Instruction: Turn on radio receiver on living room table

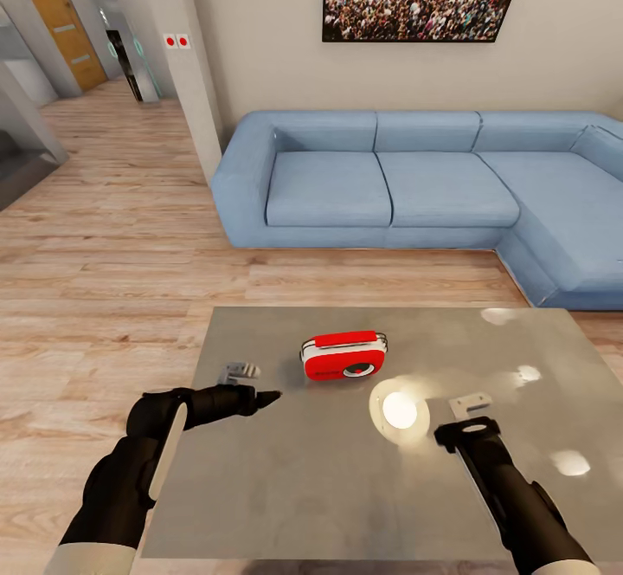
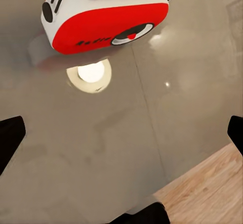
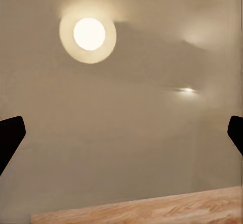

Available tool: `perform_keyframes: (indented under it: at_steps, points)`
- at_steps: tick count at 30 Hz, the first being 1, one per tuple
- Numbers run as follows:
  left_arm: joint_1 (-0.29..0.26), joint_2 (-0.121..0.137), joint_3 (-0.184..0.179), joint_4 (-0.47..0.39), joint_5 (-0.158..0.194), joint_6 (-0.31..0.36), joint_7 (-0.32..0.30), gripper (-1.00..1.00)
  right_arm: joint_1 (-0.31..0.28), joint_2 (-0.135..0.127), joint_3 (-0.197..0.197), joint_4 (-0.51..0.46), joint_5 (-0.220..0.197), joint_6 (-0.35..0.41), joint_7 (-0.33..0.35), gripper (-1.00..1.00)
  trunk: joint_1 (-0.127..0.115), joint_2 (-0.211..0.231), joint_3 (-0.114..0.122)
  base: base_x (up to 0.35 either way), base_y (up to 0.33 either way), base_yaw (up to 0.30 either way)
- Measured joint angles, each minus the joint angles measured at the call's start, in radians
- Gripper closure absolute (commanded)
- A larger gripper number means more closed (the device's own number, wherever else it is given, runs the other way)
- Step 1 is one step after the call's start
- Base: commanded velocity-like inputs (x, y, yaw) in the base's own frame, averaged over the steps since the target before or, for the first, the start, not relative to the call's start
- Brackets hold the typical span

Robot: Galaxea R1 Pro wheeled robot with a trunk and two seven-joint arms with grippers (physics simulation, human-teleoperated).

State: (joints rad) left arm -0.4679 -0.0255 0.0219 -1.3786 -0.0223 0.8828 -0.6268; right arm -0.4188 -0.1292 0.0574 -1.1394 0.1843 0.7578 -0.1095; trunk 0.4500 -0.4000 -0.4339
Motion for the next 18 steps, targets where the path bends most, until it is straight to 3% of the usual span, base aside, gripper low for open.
perform_keyframes:
  at_steps: [5,8,11,18]
  points:
    - [0.0,-0.001,0.001,0.0,0.0,-0.014,0.026,-1.0,0.0,-0.001,0.003,-0.028,0.03,0.005,-0.004,-1.0,0.0,0.0,0.0,0.0,0.0,0.0]
    - [0.0,-0.006,0.0,-0.002,0.0,-0.036,0.038,-1.0,0.0,0.005,0.002,-0.052,0.083,0.006,-0.004,-1.0,0.0,0.0,0.0,0.0,0.0,0.0]
    - [0.0,-0.021,0.0,-0.003,-0.001,-0.043,0.059,-1.0,0.0,0.01,0.0,-0.061,0.111,0.006,-0.003,-1.0,0.0,0.0,0.0,0.0,0.0,0.0]
    - [0.0,-0.044,0.001,-0.001,-0.001,-0.049,0.117,-1.0,0.0,0.011,-0.003,-0.065,0.123,0.006,0.002,-1.0,0.0,0.0,0.0,0.0,0.0,0.0]
